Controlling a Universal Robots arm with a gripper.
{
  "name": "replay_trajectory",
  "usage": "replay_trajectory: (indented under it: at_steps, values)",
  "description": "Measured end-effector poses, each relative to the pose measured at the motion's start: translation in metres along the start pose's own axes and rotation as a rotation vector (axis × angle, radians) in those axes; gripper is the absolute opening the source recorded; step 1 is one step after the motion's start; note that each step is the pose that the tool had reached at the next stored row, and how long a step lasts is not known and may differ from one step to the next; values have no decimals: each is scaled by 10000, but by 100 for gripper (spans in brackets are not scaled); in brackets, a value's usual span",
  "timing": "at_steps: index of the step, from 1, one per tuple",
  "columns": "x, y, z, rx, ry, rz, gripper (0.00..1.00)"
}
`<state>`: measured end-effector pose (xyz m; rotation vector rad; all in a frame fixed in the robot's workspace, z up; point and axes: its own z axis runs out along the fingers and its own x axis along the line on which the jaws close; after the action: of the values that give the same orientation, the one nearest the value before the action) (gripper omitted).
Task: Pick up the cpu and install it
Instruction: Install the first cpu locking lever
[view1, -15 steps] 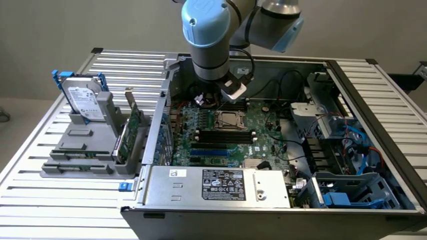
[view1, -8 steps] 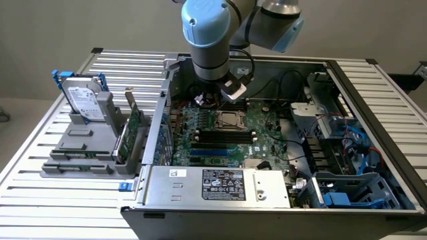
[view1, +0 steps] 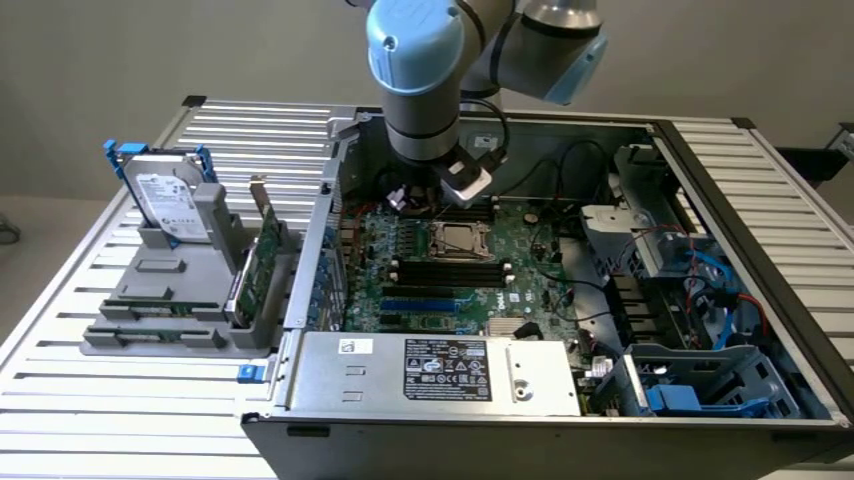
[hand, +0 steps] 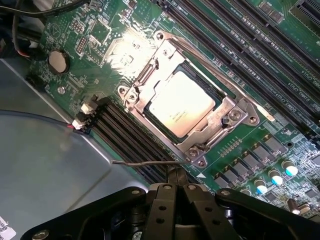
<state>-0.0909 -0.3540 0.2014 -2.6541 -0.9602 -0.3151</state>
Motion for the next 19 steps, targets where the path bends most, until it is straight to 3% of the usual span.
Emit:
replay_trajectory:
  at_steps: [2, 4, 10, 19]
  values:
    - [-1, 0, -1, 28, -43, 52, 11]
    - [-1, 0, -1, 18, -44, 132, 11]
    - [0, 0, 0, -137, 65, 613, 11]
    - [0, 0, 0, -279, 163, 1054, 11]
